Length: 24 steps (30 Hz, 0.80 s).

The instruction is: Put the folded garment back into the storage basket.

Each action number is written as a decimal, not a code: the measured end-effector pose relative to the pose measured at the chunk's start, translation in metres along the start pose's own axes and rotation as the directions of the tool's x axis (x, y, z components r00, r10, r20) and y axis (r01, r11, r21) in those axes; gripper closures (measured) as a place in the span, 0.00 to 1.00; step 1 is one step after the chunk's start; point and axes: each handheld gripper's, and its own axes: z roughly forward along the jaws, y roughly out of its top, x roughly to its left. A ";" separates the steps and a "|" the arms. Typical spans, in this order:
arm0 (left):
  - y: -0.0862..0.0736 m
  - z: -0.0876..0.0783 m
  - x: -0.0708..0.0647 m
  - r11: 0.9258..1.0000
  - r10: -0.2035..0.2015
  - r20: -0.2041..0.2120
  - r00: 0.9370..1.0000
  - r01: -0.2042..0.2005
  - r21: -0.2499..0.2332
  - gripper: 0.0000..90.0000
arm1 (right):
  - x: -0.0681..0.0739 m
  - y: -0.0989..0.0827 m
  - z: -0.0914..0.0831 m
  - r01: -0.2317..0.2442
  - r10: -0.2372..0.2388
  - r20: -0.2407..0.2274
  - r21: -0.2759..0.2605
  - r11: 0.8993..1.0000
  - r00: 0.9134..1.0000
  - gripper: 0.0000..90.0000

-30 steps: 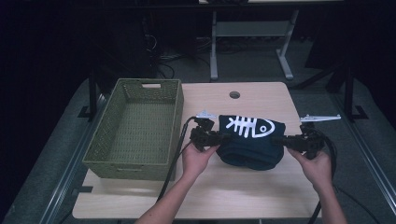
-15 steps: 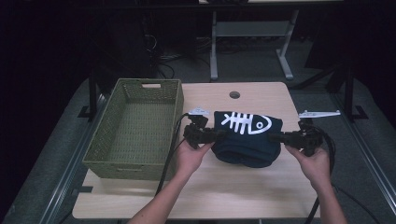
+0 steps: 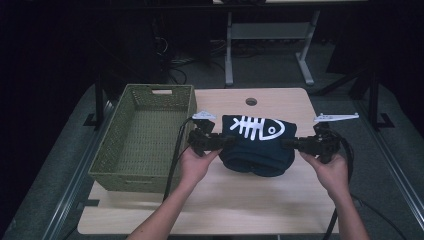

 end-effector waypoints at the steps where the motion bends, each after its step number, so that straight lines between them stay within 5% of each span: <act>1: 0.001 -0.003 0.001 1.000 0.006 -0.004 1.000 -0.006 -0.001 0.79 | 0.003 0.002 0.001 0.006 -0.006 -0.002 0.000 1.000 1.000 0.84; 24: 0.010 -0.037 0.017 1.000 0.000 -0.019 1.000 0.000 -0.025 0.79 | 0.025 0.030 0.016 0.028 -0.028 -0.043 -0.004 1.000 0.999 0.84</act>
